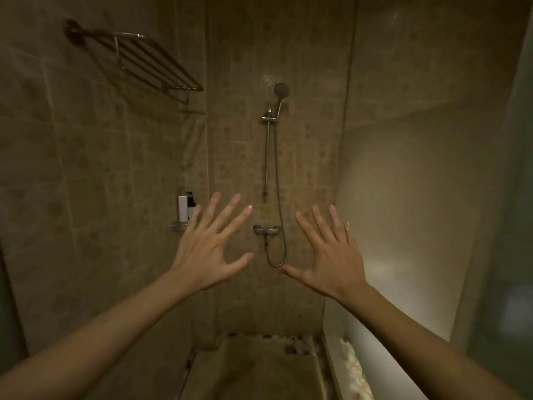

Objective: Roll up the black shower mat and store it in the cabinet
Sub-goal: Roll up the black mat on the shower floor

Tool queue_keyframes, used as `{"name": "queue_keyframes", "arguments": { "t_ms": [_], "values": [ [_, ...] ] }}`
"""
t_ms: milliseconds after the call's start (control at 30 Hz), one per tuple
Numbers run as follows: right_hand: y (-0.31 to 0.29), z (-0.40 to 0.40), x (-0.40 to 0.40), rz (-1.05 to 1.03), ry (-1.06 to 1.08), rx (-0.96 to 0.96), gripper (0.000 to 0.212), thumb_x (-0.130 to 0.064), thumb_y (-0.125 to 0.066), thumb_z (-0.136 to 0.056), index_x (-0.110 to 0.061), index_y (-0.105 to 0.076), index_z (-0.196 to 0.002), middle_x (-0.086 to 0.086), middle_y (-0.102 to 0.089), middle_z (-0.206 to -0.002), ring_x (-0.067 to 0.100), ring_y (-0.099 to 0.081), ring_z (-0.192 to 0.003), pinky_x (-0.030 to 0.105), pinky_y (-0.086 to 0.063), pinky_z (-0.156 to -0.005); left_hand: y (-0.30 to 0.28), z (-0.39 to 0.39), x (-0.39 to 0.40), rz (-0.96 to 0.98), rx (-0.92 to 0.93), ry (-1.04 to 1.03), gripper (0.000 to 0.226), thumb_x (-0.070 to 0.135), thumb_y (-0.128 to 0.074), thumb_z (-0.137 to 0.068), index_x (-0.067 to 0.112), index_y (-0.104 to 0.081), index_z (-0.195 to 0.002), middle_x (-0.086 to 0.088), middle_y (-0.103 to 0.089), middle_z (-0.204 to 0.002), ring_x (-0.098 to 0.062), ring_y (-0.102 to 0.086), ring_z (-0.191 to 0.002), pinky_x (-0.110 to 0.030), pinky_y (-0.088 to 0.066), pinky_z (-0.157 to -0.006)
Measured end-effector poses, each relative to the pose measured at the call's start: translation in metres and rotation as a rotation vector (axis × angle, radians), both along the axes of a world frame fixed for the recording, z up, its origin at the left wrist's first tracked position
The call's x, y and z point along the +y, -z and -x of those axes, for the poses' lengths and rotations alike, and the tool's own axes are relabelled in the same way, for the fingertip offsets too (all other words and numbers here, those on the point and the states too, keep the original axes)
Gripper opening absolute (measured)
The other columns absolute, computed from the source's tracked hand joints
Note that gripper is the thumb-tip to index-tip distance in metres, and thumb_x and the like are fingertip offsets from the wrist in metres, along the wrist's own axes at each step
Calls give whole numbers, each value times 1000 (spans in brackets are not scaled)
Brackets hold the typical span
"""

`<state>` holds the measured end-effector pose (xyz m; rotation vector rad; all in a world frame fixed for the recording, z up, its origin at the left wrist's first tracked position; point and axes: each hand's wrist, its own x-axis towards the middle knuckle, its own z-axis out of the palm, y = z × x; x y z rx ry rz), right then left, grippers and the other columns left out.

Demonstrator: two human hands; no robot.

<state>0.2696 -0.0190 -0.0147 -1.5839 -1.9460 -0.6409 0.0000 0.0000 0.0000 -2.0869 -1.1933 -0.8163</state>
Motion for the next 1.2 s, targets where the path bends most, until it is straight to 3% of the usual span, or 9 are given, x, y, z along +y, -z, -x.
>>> {"name": "queue_keyframes", "arguments": {
  "t_ms": [167, 533, 667, 867, 967, 1100, 1200],
  "values": [
    [15, -2, 48, 32, 30, -17, 112, -99, -31, -68, -43, 7, -157, -2, 13, -168, 25, 26, -151, 54, -3, -125, 20, 4, 54, 56, -4, -48, 84, 75, -33, -88, 39, 1, -155, 8, 9, -165, -23, 14, -150, -54, -3, -118],
    [45, 3, 175, 108, 49, 35, 110, -98, -36, -69, -44, 1, -157, -3, 4, -169, 23, 20, -153, 52, -1, -122, 56, -1, 193, 197, -18, 33, 82, 75, -31, -88, 41, 3, -154, 10, 12, -164, -23, 15, -150, -59, -7, -119],
    [59, -1, 210, 101, 53, -78, 109, -95, -38, -72, -42, 4, -158, -2, 4, -169, 25, 17, -154, 57, -8, -124, 63, -7, 235, 231, -15, 62, 82, 74, -30, -88, 41, 5, -154, 10, 13, -164, -22, 17, -150, -57, -4, -119],
    [77, -14, 280, 232, 75, -41, 108, -96, -30, -72, -42, 13, -156, -2, 17, -167, 25, 29, -150, 54, 3, -124, 80, -20, 302, 270, 30, 41, 83, 75, -32, -88, 43, 10, -153, 9, 17, -164, -20, 22, -148, -53, 2, -120],
    [89, -27, 324, 268, 78, -8, 110, -97, -27, -69, -43, 15, -155, -5, 15, -168, 22, 28, -150, 53, 7, -124, 93, -32, 343, 288, 28, -26, 89, 75, -35, -84, 44, 15, -151, 10, 19, -163, -18, 26, -147, -52, 2, -121],
    [110, -53, 394, 255, 56, 14, 112, -96, -36, -69, -38, 1, -158, -2, 0, -169, 26, 16, -154, 57, 0, -124, 113, -54, 410, 316, 37, -32, 90, 75, -35, -84, 39, 9, -154, 9, 17, -164, -17, 29, -146, -53, -1, -120],
    [122, -81, 457, 285, 41, 18, 112, -97, -35, -68, -39, 0, -158, -3, 0, -169, 26, 15, -154, 55, 0, -124, 129, -78, 467, 328, 24, -22, 86, 71, -37, -88, 34, 0, -156, 6, 9, -165, -16, 27, -146, -52, 0, -119]
  ]
}}
